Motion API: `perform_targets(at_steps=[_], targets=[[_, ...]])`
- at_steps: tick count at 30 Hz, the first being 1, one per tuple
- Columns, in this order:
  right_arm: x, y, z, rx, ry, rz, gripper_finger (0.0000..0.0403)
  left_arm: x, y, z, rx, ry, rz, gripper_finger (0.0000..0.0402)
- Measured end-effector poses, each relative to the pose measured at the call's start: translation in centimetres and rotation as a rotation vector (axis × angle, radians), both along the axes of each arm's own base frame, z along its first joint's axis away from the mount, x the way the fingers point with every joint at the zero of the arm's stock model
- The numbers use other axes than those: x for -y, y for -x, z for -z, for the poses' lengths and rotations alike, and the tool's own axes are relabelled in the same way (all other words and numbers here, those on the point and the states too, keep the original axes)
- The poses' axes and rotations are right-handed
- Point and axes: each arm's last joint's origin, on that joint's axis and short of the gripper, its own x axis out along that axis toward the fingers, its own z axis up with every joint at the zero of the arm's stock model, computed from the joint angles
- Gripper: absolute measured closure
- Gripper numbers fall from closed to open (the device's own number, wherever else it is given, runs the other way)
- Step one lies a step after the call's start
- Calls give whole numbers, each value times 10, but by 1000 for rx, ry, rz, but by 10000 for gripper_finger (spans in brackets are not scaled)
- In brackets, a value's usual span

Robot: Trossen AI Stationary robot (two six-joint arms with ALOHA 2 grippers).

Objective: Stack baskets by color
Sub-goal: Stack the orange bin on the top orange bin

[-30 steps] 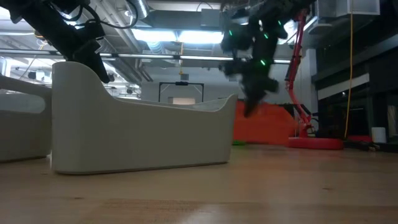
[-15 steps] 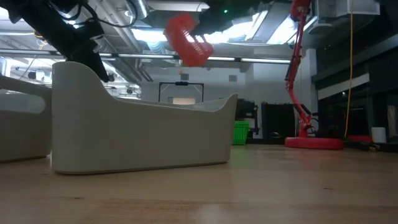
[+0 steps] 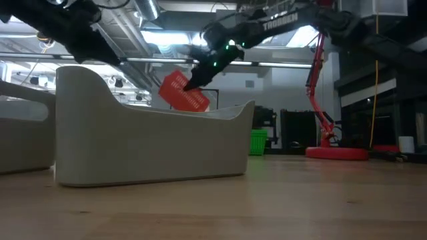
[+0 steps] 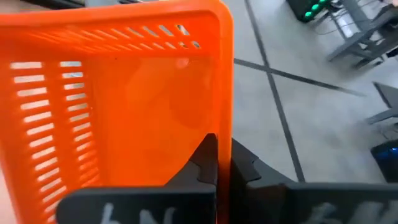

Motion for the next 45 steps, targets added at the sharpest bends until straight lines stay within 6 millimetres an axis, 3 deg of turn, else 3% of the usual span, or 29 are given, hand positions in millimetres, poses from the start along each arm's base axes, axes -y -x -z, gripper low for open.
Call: perform_targets(at_steps=[8, 16, 23, 29, 45], targets=[[15, 8, 16, -6, -100, -4, 403, -7, -15, 47, 213, -105, -19, 360], [19, 10, 22, -8, -141, -33, 403, -7, -15, 40, 280, -170, -10, 360], [23, 4, 50, -61, -168, -28, 403, -7, -15, 40, 279, -168, -9, 360], [22, 5, 50, -67, -178, -24, 399, -7, -15, 40, 279, -168, -8, 360], [22, 8, 48, -102, -171, 9, 292, -7, -15, 39, 280, -168, -8, 360]])
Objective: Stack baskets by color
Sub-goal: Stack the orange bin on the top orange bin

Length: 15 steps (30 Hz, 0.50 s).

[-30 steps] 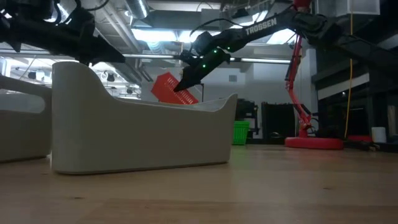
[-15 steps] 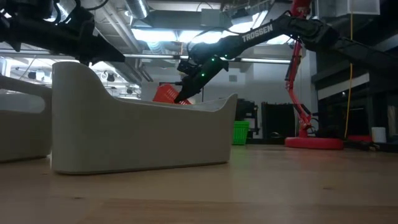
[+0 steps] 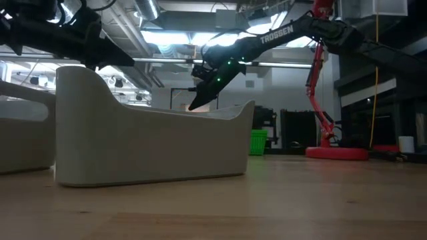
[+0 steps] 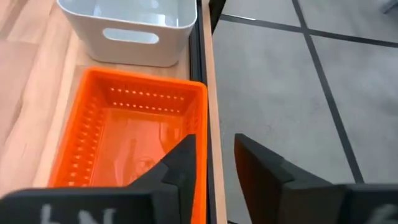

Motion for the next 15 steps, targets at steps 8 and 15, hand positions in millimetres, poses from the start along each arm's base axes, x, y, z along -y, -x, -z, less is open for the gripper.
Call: perform_targets(at_steps=[8, 15], targets=[[-45, 6, -43, -32, -137, -9, 288, 0, 0, 1, -15, 6, 0, 360], [-113, 47, -70, -425, -465, 90, 288, 0, 0, 5, -38, 49, 0, 360]])
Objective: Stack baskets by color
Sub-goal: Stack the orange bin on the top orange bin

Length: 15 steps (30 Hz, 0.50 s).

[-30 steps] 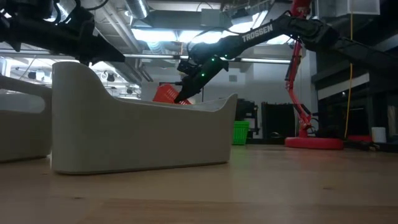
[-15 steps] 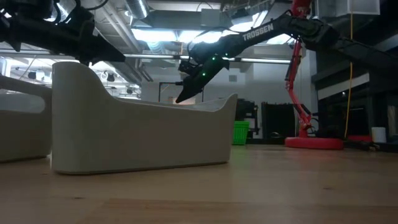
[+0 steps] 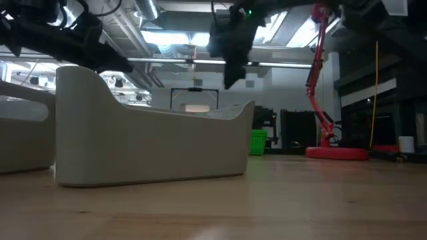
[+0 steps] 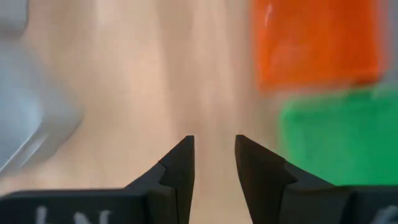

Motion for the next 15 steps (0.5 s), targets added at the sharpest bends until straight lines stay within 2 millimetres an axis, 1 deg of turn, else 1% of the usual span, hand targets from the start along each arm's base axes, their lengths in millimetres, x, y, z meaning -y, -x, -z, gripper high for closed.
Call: perform_targets(at_steps=[4, 6, 8, 10, 12, 15], targets=[[-38, 6, 0, -168, -98, -70, 288, 1, 0, 4, -21, 43, 20, 360], [-53, -1, 5, -173, -101, -90, 288, 3, -1, 5, -34, 52, 61, 360], [-68, 0, 9, -211, -109, -134, 288, 5, -2, 6, -32, 65, 89, 360], [-80, 4, 9, -212, -96, -203, 288, 6, -3, 6, -29, 75, 103, 360], [-88, 1, 14, -139, -49, -319, 288, 8, -3, 6, -27, 78, 113, 360], [-91, -16, 37, 26, 49, -480, 288, 8, -3, 4, -14, 70, 106, 360]])
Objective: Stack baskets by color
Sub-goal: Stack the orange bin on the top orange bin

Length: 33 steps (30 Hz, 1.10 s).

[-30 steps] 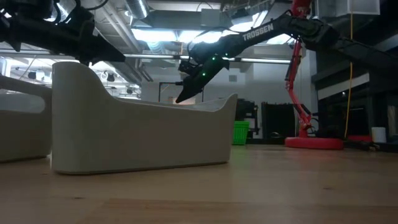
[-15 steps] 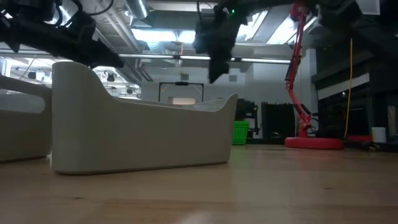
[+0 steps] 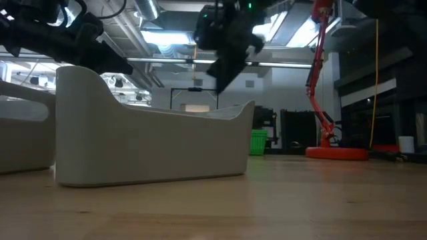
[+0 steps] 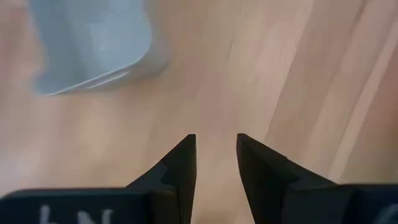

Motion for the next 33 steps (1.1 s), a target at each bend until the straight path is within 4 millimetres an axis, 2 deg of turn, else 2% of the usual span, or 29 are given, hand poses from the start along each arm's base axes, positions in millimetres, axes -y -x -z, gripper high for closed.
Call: perform_targets(at_steps=[3, 6, 9, 11, 16, 28, 33], targets=[[15, -19, 17, 201, 174, 11, 288, 0, 0, 0, 8, 8, -4, 360], [47, -24, 36, 300, 339, 123, 288, 0, 0, 0, 21, 45, -7, 360], [72, -18, 59, 284, 265, 199, 288, 0, 0, 0, 21, 46, -7, 360], [80, -14, 69, 267, 214, 220, 291, 0, 0, 0, 18, 40, -8, 360], [83, -14, 87, 228, 210, 201, 304, -1, 0, 0, 9, 21, -28, 360], [101, -16, 99, 258, 303, 215, 312, -1, 0, 0, 9, 21, -28, 360], [103, -19, 97, 288, 317, 210, 312, -1, 0, 0, 9, 20, -28, 360]])
